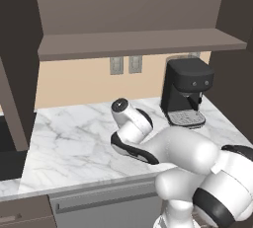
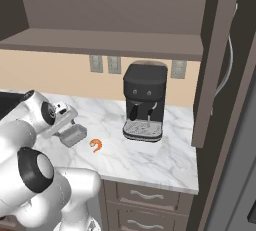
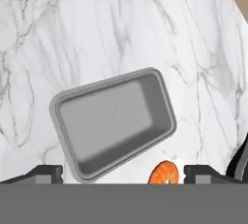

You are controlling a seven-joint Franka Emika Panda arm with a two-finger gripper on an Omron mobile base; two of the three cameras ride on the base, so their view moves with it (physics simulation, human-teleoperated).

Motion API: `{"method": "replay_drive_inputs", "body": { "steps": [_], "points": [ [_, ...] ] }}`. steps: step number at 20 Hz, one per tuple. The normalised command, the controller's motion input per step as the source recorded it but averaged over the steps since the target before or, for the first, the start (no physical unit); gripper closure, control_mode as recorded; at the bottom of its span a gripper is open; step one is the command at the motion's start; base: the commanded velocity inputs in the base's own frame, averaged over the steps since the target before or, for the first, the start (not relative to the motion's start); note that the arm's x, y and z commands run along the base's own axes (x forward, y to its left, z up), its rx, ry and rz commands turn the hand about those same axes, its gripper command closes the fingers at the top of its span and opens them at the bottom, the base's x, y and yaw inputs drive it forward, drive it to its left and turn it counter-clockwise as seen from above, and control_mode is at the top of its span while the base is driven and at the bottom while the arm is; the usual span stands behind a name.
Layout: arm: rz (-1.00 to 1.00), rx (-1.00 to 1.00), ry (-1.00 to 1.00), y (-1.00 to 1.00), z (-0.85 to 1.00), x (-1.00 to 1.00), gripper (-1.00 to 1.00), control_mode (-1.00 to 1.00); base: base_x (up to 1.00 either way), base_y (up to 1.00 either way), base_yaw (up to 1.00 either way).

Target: Retrieve the tupperware from the cabinet, then place the raw meat into the tupperware to avoid contamination.

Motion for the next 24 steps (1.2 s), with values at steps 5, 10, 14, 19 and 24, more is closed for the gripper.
{"method": "replay_drive_inputs", "body": {
  "steps": [5,10,14,19,24],
  "points": [
    [-0.15,0.06,0.0,-0.46,0.08,-0.03,-1.0,-1.0,0.0,0.0,0.0],
    [-0.15,0.11,0.03,-0.5,0.09,0.0,-1.0,-1.0,0.0,0.0,0.0],
    [-0.08,0.12,0.04,-0.41,0.0,0.0,-1.0,-1.0,0.0,0.0,0.0],
    [-0.03,0.06,0.02,-0.27,-0.03,0.01,-1.0,-1.0,0.0,0.0,0.0],
    [0.0,0.03,0.03,-0.25,-0.05,0.04,-1.0,-1.0,0.0,0.0,0.0]
  ]
}}
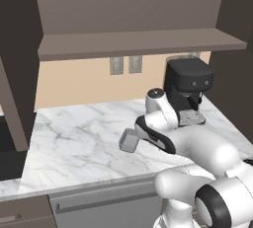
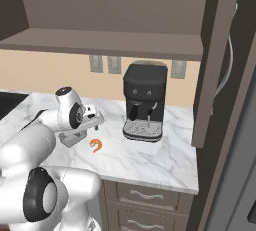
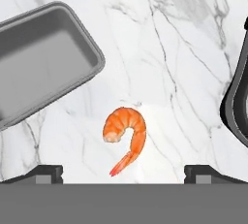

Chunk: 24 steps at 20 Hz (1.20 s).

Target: Retrieve the tupperware from the cabinet, then place the raw meat into the tupperware to avoid contamination.

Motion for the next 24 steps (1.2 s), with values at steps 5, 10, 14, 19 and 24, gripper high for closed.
{"method": "replay_drive_inputs", "body": {
  "steps": [5,10,14,19,24],
  "points": [
    [0.0,0.04,0.01,-0.18,-0.05,0.11,-1.0,-1.0,0.0,0.0,0.0],
    [0.0,0.06,0.01,-0.03,-0.07,0.18,-1.0,-1.0,0.0,0.0,0.0],
    [0.0,0.05,0.04,0.0,-0.15,0.1,-1.0,-1.0,0.0,0.0,0.0],
    [0.0,0.03,0.05,-0.03,-0.16,0.01,-1.0,-1.0,0.0,0.0,0.0],
    [0.0,0.03,0.08,-0.06,-0.17,0.04,-1.0,-1.0,0.0,0.0,0.0]
  ]
}}
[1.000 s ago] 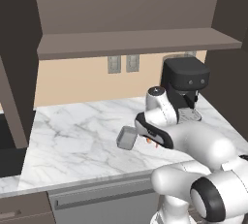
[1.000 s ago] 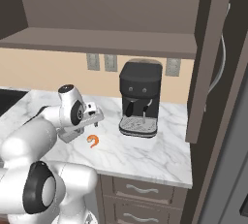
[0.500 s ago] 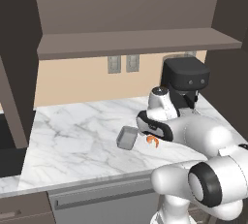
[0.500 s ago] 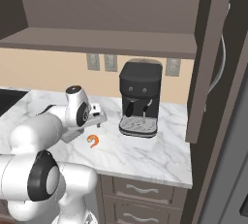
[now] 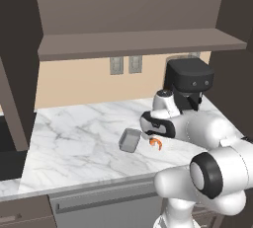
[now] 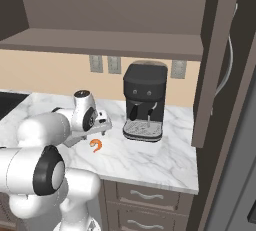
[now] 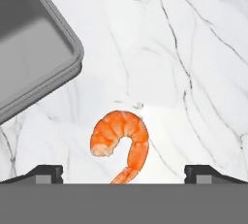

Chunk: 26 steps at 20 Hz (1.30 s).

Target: Retrieve the tupperware from the cabinet, then place the raw meat into the tupperware to avoid contamination.

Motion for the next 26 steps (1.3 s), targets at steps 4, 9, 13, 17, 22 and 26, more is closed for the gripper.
{"method": "replay_drive_inputs", "body": {
  "steps": [4,9,13,17,22,26],
  "points": [
    [0.0,0.03,0.07,-0.05,-0.2,0.08,-1.0,-1.0,0.0,0.0,0.0],
    [0.01,0.03,0.03,-0.01,-0.14,0.05,-1.0,-1.0,0.0,0.0,0.0],
    [0.0,0.02,0.01,0.0,-0.14,0.05,-1.0,-1.0,0.0,0.0,0.0],
    [0.0,0.03,0.03,0.0,-0.18,0.04,-1.0,-1.0,0.0,0.0,0.0],
    [0.0,0.02,0.03,0.0,-0.19,0.03,-1.0,-1.0,0.0,0.0,0.0],
    [0.0,0.01,0.03,0.0,-0.17,0.04,-1.0,-1.0,0.0,0.0,0.0]
  ]
}}
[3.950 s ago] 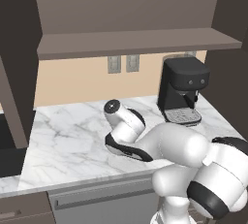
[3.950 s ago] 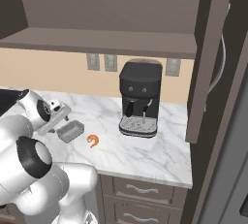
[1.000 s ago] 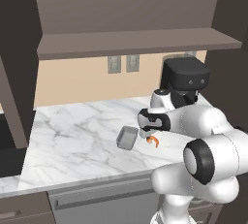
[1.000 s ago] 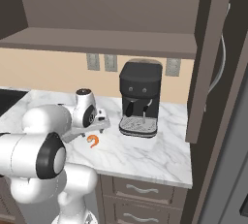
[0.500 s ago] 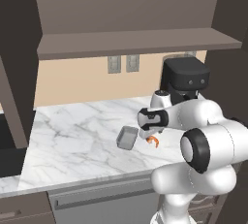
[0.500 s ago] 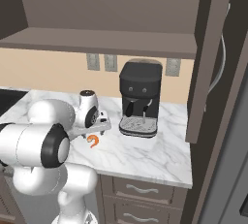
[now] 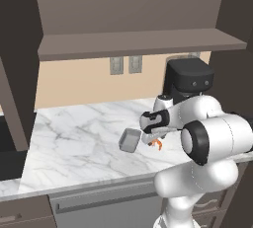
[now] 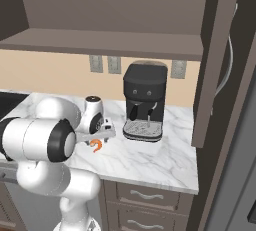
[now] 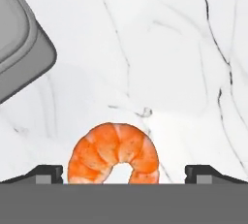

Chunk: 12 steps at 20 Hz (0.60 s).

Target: Retrieve the tupperware from the cabinet, then place the raw meat into the tupperware to avoid contamination.

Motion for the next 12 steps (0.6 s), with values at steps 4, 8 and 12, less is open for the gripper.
{"method": "replay_drive_inputs", "body": {
  "steps": [4,8,12],
  "points": [
    [0.0,0.0,0.04,0.0,-0.19,0.07,-1.0,-1.0,0.0,0.0,0.0],
    [0.0,0.0,0.03,0.0,-0.19,0.08,-1.0,-1.0,0.0,0.0,0.0],
    [0.0,0.0,0.02,0.0,-0.17,0.08,-1.0,-1.0,0.0,0.0,0.0]
  ]
}}
